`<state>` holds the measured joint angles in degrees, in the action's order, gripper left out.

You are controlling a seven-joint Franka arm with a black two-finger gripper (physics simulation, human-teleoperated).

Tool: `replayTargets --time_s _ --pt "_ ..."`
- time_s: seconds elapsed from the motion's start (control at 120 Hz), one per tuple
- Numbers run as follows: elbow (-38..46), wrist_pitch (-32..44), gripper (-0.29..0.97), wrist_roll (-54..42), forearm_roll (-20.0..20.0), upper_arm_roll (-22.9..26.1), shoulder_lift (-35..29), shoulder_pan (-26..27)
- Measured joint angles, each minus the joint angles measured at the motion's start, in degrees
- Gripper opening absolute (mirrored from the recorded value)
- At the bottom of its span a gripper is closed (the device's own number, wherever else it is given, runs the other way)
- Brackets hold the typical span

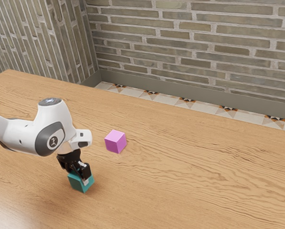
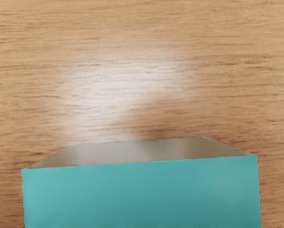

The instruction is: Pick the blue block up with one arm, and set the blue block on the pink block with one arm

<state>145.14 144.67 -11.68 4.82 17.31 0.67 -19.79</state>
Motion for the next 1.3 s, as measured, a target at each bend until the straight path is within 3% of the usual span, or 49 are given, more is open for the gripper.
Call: replayTargets --time_s 0.225,0.5,1.0,1.3 --pt "-0.44 -0.02 0.36 0.57 -0.33 0.13 -0.98 -0.21" --pt "-8.06 -2.32 0.36 0.91 -1.06 0.32 -0.26 0.08" --pt "-40.73 -17.80 0.34 0.53 -8.72 -4.49 20.34 0.87" --pt "-45.85 -23.71 0.34 0.31 -9.92 -3.98 22.81 1.76"
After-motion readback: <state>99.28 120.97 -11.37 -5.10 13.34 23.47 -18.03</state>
